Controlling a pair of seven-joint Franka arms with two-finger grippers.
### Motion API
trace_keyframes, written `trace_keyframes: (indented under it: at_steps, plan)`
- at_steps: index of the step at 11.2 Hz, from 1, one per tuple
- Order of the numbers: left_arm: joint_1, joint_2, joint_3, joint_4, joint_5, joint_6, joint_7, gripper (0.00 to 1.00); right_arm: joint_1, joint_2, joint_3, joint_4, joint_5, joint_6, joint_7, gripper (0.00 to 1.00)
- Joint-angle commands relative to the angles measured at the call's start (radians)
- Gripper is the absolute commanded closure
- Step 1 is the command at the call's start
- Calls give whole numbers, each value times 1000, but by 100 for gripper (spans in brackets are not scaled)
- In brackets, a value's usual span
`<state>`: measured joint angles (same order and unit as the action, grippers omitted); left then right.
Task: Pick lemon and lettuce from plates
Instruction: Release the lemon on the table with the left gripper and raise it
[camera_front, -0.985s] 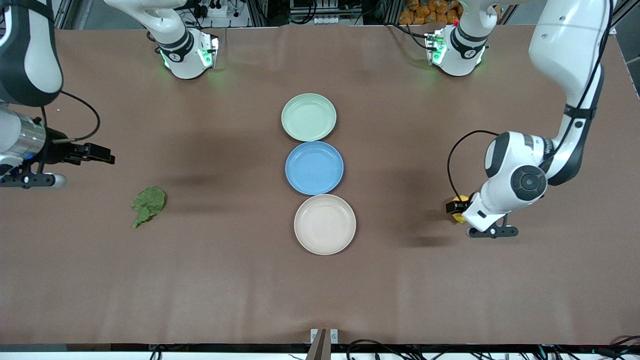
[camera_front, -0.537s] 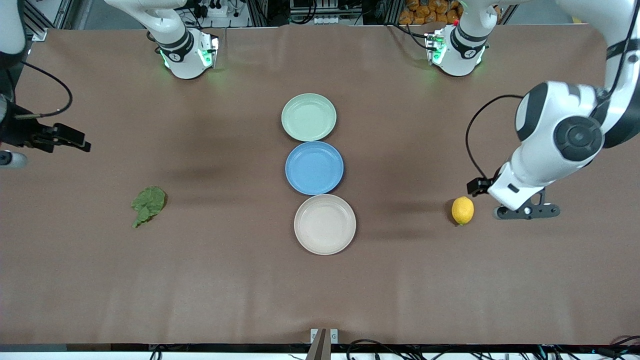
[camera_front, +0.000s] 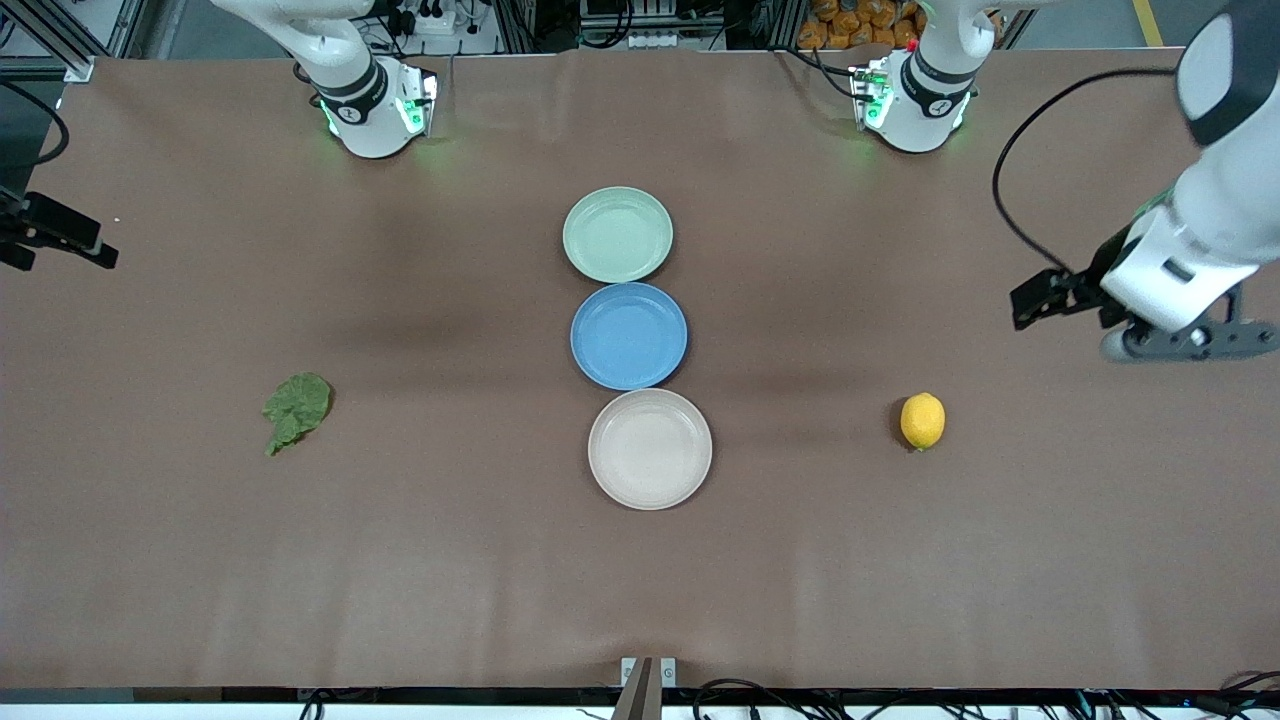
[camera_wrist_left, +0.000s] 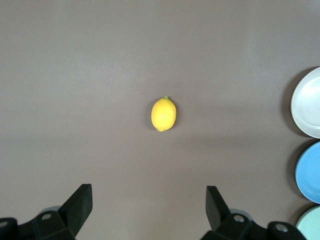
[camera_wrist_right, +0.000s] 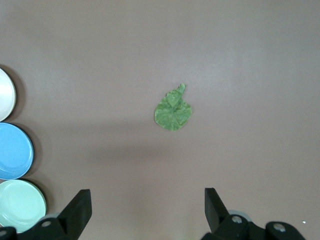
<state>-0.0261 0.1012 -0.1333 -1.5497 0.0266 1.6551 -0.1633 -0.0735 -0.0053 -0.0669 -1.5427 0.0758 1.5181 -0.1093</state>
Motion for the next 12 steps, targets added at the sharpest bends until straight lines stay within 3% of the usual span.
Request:
trace_keyframes:
  at_steps: [1,6,12]
  plan:
    - [-17,-106,14,-32,-20,-72,31,0,-26,-54,21,7,7,-18,-13,0]
    - [-37,-150,61,-27,-19,-161,154,0,-8,-71,24,9,3,-59,-12,0]
    - [-26,-115,54,-4,-28,-161,151,0,76,-64,9,0,-39,-72,-10,0]
